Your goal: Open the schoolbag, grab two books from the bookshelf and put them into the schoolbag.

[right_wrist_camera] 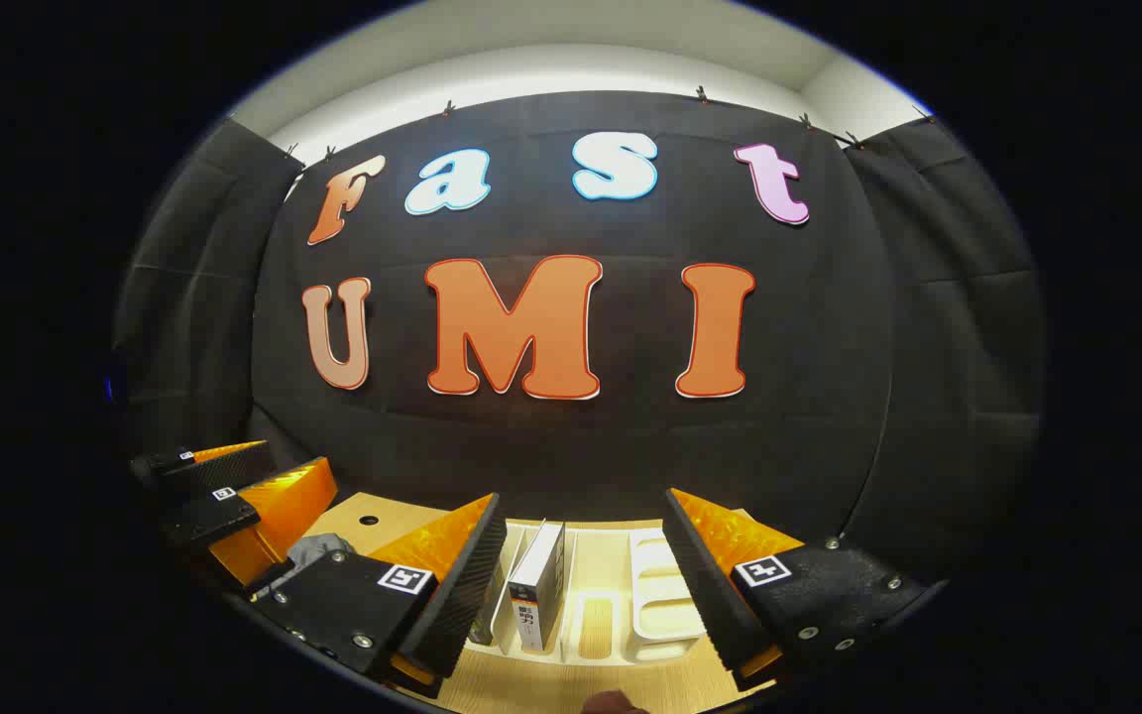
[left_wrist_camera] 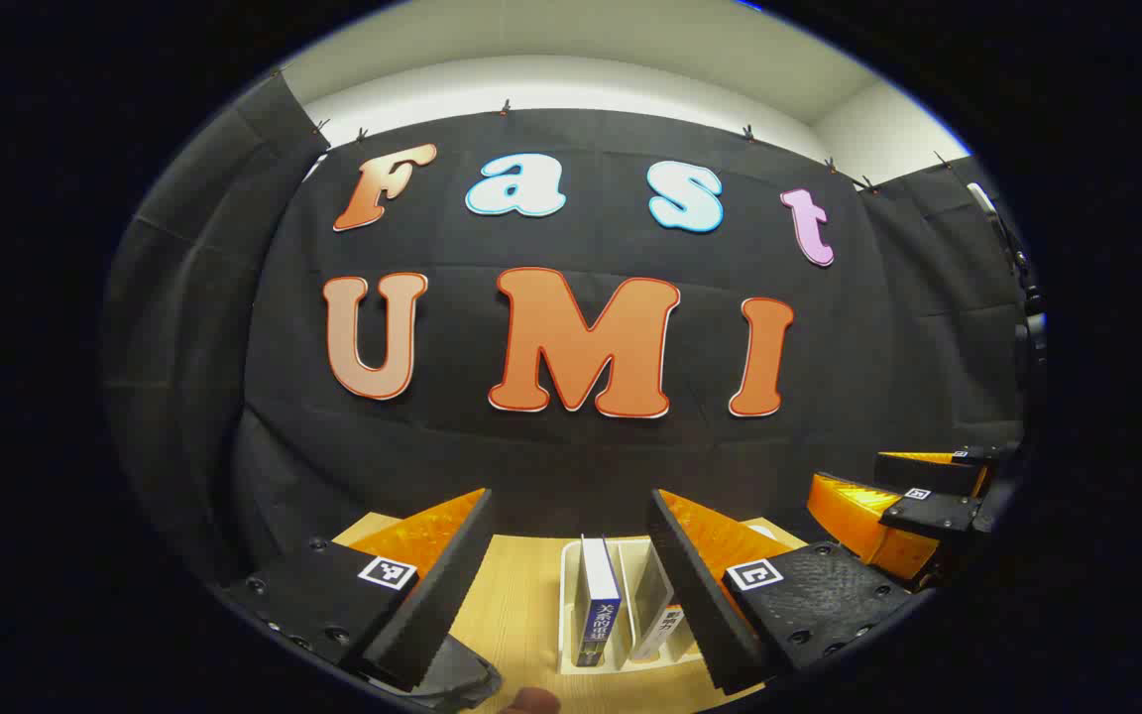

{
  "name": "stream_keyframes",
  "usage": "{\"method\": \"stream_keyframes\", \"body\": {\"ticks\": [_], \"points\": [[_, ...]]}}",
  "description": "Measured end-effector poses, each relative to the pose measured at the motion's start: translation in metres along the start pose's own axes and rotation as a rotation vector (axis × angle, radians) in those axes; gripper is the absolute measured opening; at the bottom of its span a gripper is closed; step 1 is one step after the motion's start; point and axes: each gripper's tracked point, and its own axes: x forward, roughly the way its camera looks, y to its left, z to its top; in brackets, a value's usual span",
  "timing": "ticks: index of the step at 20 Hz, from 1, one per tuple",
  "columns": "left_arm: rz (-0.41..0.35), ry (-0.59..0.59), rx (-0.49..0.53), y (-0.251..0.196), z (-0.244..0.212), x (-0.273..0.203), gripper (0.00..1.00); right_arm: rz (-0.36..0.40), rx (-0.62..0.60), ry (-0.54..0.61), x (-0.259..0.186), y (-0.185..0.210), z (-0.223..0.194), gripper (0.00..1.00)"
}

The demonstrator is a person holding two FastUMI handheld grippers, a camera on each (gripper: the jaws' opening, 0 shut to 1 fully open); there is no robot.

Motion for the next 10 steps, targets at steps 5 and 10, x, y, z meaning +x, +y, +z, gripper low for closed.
{"method": "stream_keyframes", "body": {"ticks": [5, 10], "points": [[0.02, -0.009, 0.036, 0.0017, 0.0015, 0.0039, 0.98, 0.012, 0.014, 0.0, 0.0012, 0.0021, 0.0, 0.95], [0.014, -0.029, 0.004, 0.0058, 0.0044, 0.007, 0.97, 0.026, 0.005, -0.004, 0.0068, 0.0064, 0.0017, 0.95]]}}
